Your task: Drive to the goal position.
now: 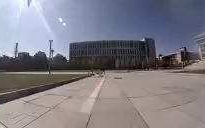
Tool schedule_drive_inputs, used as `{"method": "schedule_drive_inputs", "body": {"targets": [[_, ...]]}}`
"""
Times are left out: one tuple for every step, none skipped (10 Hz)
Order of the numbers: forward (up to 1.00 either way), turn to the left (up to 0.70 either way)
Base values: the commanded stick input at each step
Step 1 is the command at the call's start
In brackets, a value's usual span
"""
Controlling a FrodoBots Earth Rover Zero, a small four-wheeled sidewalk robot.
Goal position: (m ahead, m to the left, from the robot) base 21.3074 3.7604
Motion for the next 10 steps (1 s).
{"method": "schedule_drive_inputs", "body": {"targets": [[0.06, 0.00], [0.06, 0.00], [0.06, 0.00], [0.06, 0.00], [0.06, 0.00], [0.06, 0.00], [0.06, 0.00], [0.06, 0.00], [0.06, 0.00], [0.06, 0.00]]}}
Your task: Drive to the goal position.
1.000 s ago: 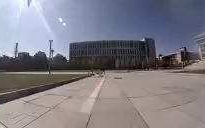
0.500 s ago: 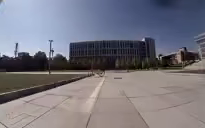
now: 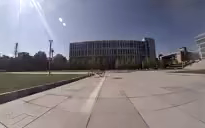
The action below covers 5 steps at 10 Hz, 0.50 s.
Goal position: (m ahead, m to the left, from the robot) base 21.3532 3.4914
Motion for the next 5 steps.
{"method": "schedule_drive_inputs", "body": {"targets": [[0.06, 0.00], [0.06, 0.00], [0.06, 0.00], [0.06, 0.00], [0.06, 0.00]]}}
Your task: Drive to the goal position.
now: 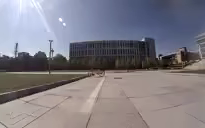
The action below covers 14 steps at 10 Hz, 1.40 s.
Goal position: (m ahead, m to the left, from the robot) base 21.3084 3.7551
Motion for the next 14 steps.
{"method": "schedule_drive_inputs", "body": {"targets": [[0.06, 0.00], [0.06, 0.00], [0.06, 0.00], [0.06, 0.00], [0.06, 0.00], [0.06, 0.00], [0.06, 0.00], [0.06, 0.00], [0.06, 0.00], [0.06, 0.00], [0.06, 0.00], [0.06, 0.00], [0.06, 0.00], [0.06, 0.00]]}}
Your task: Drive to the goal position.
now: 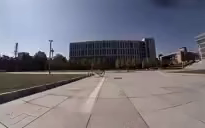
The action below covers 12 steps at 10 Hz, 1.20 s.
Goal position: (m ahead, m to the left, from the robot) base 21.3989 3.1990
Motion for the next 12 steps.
{"method": "schedule_drive_inputs", "body": {"targets": [[0.06, 0.00], [0.06, 0.00], [0.06, 0.00], [0.06, 0.00], [0.06, 0.00], [0.06, 0.00], [0.06, 0.00], [0.06, 0.00], [0.06, 0.00], [0.06, 0.00], [0.06, 0.00], [0.06, 0.00]]}}
